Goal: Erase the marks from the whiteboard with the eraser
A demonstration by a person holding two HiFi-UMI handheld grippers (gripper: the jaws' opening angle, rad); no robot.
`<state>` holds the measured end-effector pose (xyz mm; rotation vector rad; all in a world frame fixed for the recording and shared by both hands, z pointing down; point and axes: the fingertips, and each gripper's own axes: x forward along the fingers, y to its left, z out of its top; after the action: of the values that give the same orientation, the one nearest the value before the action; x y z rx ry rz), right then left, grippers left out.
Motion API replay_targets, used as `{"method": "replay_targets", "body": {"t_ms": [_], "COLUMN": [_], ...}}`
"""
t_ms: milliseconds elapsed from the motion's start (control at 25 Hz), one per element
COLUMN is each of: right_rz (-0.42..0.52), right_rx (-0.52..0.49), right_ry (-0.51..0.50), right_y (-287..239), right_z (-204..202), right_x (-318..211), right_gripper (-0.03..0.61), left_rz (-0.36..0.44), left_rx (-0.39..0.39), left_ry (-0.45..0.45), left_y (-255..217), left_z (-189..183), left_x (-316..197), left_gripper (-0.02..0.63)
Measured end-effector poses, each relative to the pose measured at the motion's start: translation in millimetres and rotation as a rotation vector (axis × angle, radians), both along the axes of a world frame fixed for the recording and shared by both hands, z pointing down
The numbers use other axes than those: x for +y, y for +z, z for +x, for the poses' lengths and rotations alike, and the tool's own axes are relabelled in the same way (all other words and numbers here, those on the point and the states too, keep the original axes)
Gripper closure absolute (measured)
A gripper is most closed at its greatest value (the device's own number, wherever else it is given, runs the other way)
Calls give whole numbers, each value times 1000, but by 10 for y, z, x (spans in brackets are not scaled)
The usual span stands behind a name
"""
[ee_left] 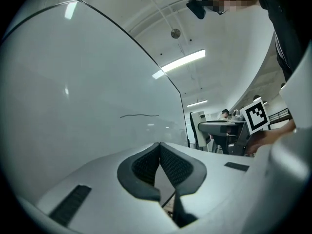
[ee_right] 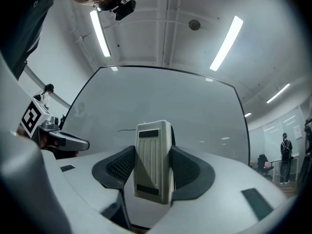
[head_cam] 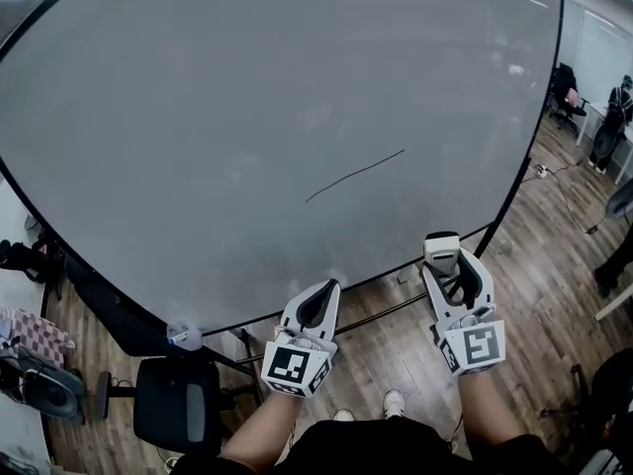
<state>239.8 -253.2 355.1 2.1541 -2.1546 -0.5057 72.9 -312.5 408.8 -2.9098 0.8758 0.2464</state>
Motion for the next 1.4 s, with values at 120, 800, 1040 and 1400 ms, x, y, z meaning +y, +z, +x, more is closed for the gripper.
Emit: {"method": "replay_targets", "body": {"t_ms": [120,800,1040,1400], "right_rz": [27,119,132,163], "right_rx": [32,92,77,117], "right_ry": [-45,-104,-56,-39], "right_y": [-175,-815,-1001,-1053], "right_z": [39,546,753,780], "right_x": [-214,-1323,-1514,-1594], "right_gripper": [325,326,327,327], "left_rz": [48,194,156,156], "left_rx": [23,-46,-31,-14], "left_ry": [-62,-337,-389,-443], "left_y": [-242,-856,-847,-906], "left_z": [0,48,22,-137], "left_x": [-157,-709,-821,-907], "left_gripper": [594,594,594,595]}}
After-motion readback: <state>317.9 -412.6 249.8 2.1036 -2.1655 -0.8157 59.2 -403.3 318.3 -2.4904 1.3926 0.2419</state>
